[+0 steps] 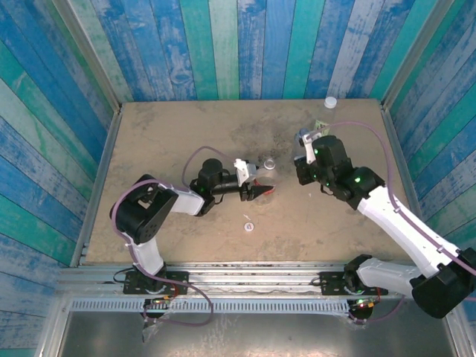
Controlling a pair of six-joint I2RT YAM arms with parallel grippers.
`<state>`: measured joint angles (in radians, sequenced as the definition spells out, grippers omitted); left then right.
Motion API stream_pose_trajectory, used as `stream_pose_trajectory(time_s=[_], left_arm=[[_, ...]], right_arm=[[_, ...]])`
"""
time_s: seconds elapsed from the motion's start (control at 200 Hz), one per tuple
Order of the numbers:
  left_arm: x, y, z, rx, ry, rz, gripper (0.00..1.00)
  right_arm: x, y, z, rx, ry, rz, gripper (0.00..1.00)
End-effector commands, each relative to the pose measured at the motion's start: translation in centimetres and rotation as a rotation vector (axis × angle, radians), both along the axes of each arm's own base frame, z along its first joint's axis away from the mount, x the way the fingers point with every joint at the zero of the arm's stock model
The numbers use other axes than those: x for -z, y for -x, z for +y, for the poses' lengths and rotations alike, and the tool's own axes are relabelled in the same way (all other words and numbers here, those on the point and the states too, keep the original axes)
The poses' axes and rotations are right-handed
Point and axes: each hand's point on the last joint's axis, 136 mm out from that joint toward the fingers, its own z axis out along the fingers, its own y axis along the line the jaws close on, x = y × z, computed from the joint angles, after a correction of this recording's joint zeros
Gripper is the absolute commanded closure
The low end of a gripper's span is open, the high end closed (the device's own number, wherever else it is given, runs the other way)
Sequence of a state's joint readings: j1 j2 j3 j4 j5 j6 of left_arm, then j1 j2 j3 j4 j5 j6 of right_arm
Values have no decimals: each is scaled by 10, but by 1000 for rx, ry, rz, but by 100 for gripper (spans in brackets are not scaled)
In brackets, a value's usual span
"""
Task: Screw on the bottle caps
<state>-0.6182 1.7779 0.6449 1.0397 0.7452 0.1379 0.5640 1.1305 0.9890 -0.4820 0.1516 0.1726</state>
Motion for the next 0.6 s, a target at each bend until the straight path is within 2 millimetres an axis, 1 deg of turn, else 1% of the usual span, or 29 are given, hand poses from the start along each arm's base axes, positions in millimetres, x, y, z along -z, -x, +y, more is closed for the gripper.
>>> stream_pose_trajectory(time_s=[0.0,0.12,0.286,0.466,0.596], left_arm=[[42,10,16,-46,-79,179,38],[42,12,20,-55,-62,201,38],[38,13,23,-71,-55,208,38],[36,11,25,-90,-60,208,38],[36,11,26,-91,-67,210,38]], right_arm=[[19,-10,1,40,-47,-30,69],[59,-8,5,46,-73,9,69],[105,-4,5,63,-92,47,69],[150,-1,5,75,-76,112,68],[176,1,5,81,-58,148,68]])
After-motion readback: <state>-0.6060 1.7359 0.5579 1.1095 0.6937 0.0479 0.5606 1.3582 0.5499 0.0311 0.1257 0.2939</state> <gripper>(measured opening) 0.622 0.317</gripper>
